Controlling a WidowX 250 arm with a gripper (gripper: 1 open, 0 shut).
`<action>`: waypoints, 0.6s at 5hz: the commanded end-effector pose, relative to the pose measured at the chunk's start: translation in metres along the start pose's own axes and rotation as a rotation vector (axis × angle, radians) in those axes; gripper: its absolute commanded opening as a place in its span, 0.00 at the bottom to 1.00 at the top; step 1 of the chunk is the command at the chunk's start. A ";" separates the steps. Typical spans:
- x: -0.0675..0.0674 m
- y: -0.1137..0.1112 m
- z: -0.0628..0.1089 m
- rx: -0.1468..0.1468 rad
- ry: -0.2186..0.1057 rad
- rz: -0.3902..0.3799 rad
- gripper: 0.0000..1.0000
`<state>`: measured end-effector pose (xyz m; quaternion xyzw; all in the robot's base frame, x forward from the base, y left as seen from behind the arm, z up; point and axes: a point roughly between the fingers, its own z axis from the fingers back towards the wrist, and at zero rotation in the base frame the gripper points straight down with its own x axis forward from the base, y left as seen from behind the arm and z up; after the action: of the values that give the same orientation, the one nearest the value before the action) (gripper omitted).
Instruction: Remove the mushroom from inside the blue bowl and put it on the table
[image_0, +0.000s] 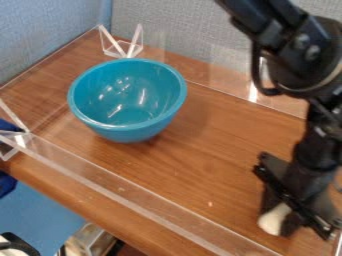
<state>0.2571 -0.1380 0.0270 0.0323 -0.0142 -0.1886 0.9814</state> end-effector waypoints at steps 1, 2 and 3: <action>0.002 0.013 0.018 -0.003 -0.068 0.051 1.00; -0.007 0.022 0.028 0.017 -0.091 0.093 1.00; -0.012 0.030 0.045 0.044 -0.123 0.123 1.00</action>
<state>0.2507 -0.1097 0.0620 0.0471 -0.0607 -0.1342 0.9880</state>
